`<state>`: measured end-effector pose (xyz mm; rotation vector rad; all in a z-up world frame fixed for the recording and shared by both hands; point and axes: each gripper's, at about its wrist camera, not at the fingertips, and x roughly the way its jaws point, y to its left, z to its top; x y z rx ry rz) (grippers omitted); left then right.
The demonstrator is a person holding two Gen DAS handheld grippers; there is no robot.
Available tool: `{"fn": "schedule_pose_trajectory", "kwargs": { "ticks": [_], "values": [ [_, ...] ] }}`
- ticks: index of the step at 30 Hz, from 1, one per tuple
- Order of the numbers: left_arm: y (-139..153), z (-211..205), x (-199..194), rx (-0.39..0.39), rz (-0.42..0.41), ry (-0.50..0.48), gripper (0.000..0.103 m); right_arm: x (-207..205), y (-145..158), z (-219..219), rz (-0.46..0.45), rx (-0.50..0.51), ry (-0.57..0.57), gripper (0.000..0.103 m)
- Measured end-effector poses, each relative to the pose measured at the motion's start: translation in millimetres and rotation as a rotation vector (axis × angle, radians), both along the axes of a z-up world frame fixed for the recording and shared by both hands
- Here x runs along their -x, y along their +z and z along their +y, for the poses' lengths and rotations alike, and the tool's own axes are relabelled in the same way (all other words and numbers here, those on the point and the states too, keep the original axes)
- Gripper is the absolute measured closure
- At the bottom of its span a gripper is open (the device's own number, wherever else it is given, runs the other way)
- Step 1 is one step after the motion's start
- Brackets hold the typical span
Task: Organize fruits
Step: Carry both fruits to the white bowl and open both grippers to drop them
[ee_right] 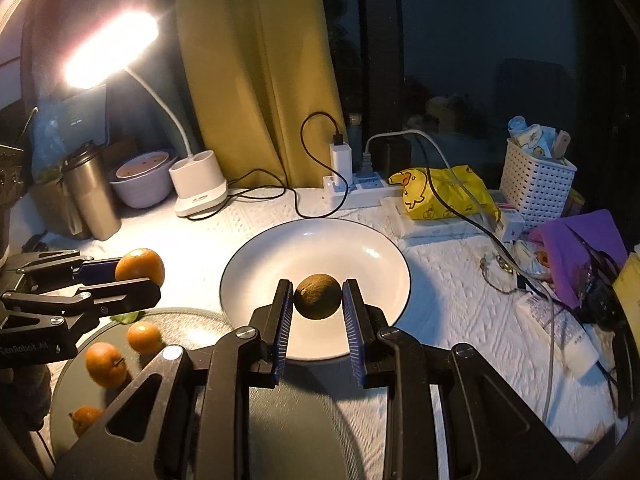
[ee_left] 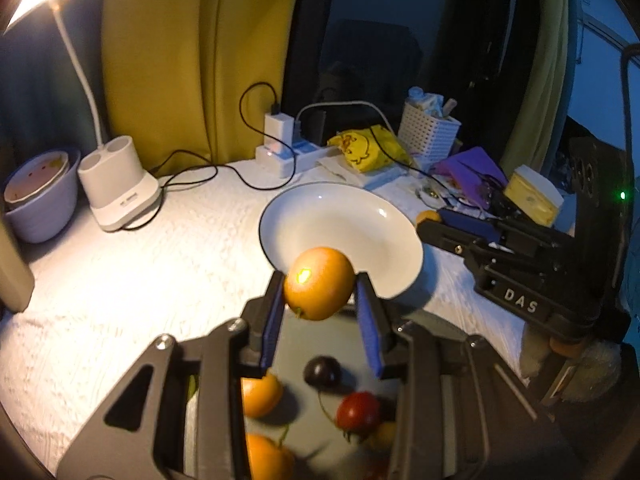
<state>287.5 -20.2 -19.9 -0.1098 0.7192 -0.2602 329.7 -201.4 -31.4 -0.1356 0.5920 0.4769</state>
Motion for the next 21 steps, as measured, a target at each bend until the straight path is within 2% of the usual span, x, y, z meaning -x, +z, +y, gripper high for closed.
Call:
{"fn": "schedule_pose_trajectory", "kwargs": {
  "ticks": [9,21],
  "values": [
    [-10,-5,-45,0.022,0.046,-0.003,0.067,-43,-9,11,0.032,-0.018,0.012,0.076],
    [-27,-9,-81,0.067,0.141,0.006,0.067,-94,-37,22,0.178,-0.073,-0.014,0.076]
  ]
}}
